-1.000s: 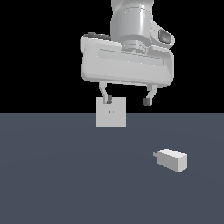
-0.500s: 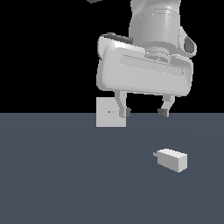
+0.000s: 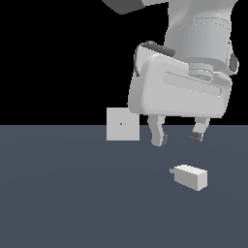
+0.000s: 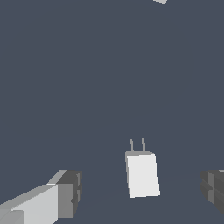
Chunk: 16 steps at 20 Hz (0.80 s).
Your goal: Plug the charger into the wall socket.
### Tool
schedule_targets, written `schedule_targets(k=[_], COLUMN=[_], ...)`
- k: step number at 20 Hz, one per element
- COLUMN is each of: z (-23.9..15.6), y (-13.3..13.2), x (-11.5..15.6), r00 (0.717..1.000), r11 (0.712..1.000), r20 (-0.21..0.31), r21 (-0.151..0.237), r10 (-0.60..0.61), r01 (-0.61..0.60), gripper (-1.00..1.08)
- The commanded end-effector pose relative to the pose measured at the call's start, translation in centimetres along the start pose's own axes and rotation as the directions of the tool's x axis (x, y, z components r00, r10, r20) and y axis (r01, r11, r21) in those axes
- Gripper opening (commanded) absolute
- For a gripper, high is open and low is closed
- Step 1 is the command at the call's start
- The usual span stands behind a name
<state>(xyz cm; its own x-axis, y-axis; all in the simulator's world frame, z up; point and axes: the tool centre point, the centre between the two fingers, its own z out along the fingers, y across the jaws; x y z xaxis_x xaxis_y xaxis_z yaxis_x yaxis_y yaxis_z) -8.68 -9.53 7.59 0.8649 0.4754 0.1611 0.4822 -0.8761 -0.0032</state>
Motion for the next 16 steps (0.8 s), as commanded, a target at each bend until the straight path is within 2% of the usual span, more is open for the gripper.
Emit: schedule_targets(k=[1,16], z=[0.36,1.25], y=[0.37,1.22], x=[-0.45,-1.36], r00=[1.0,0.998], r11=[1.0,0.998], r20=[-0.008,-0.023], r21=[0.002,0.007], r10=[-0.023,-0.064], r01=[0.023,0.065], gripper=[1.0,1.0])
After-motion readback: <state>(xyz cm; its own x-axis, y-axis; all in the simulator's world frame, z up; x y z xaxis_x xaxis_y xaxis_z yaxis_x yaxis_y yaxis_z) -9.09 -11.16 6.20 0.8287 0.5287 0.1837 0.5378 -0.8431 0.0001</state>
